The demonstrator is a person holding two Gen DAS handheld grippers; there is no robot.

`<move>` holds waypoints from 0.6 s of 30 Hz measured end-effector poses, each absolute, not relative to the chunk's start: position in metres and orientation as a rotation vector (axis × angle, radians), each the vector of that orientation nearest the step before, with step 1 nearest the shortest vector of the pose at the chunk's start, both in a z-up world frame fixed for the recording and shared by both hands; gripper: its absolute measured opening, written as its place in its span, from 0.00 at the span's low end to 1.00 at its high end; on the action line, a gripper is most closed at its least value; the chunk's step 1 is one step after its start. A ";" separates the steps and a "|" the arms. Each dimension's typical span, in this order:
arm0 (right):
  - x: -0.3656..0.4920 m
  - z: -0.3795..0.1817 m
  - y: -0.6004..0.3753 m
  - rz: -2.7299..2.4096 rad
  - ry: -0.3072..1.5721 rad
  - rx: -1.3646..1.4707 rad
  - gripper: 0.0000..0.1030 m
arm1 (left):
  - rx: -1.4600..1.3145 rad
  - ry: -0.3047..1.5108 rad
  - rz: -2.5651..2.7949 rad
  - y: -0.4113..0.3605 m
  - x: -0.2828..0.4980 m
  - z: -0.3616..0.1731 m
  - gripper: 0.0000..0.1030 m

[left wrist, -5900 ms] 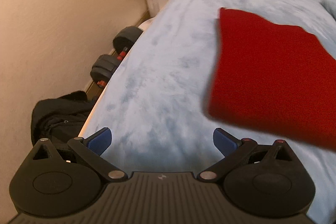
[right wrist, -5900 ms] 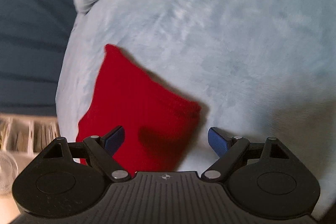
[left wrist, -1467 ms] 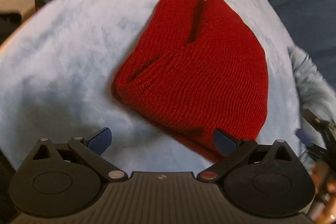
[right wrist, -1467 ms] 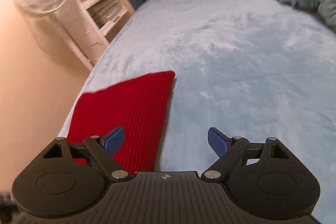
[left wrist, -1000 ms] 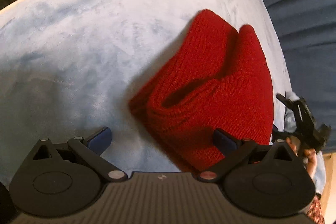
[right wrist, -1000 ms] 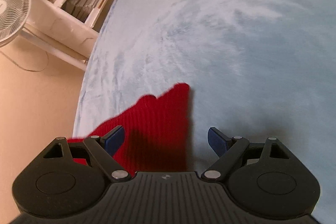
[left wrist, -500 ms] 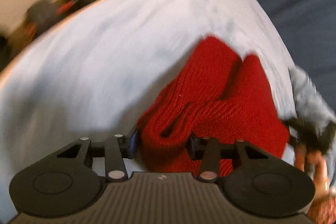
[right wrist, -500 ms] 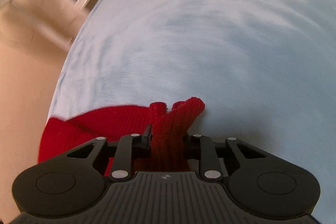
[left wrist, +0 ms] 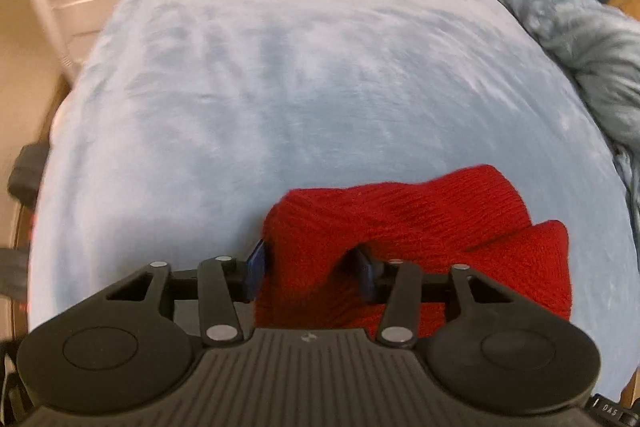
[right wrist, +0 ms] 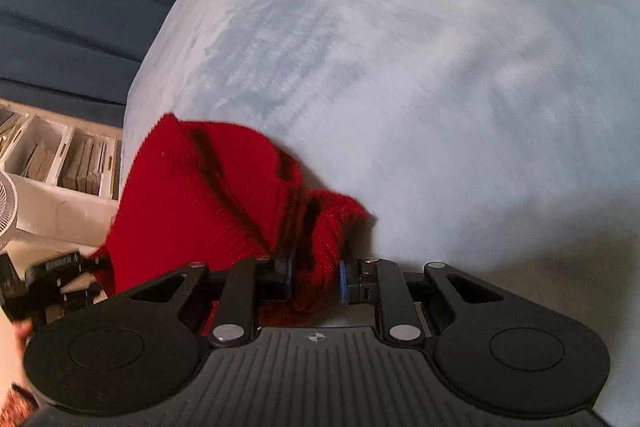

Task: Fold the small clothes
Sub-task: 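Grasp the bundle edge with the left tool while the right tool grasps the other edge, then press the bundle flat and open both tools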

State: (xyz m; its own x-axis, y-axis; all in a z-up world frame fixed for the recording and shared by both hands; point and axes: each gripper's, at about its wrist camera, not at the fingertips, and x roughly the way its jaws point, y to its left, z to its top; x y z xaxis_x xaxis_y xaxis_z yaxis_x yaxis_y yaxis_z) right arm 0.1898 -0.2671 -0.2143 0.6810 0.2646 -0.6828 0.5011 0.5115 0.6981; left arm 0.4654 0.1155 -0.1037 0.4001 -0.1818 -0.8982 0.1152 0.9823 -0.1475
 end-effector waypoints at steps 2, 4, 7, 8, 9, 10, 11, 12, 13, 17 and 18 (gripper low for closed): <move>0.192 -0.206 -0.270 -0.187 0.869 1.011 0.30 | -0.113 1.113 -0.105 0.134 0.460 -0.100 0.78; 0.190 -0.198 -0.272 -0.208 0.864 0.958 0.41 | -0.144 1.079 -0.060 0.144 0.448 -0.094 0.82; 0.180 -0.183 -0.272 -0.212 0.829 0.844 0.54 | -0.128 1.047 -0.076 0.145 0.422 -0.085 0.87; 0.177 -0.179 -0.271 -0.201 0.827 0.806 0.56 | -0.104 1.036 -0.079 0.141 0.408 -0.082 0.90; 0.178 -0.178 -0.270 -0.191 0.834 0.781 0.57 | -0.071 1.025 -0.081 0.135 0.392 -0.079 0.93; 0.176 -0.175 -0.268 -0.178 0.847 0.754 0.57 | -0.034 1.015 -0.077 0.127 0.376 -0.078 1.00; 0.176 -0.171 -0.266 -0.168 0.856 0.738 0.57 | 0.023 0.989 -0.071 0.117 0.354 -0.074 1.00; 0.172 -0.167 -0.264 -0.158 0.862 0.722 0.57 | 0.075 0.966 -0.077 0.108 0.335 -0.071 1.00; 0.168 -0.160 -0.261 -0.143 0.867 0.695 0.57 | 0.125 0.951 -0.081 0.098 0.313 -0.069 1.00; 0.139 -0.122 -0.233 -0.075 0.869 0.473 0.60 | 0.212 0.917 -0.070 0.066 0.222 -0.066 1.00; 0.129 -0.113 -0.224 -0.054 0.861 0.403 0.63 | 0.203 0.919 -0.056 0.061 0.203 -0.065 1.00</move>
State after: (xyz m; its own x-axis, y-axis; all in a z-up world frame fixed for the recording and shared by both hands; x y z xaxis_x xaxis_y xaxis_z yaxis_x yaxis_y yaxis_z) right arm 0.1292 -0.2244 -0.1126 0.6551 0.1145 -0.7468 0.2070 0.9234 0.3231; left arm 0.2035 0.0614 -0.0654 0.6069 0.0384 -0.7938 0.1348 0.9794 0.1505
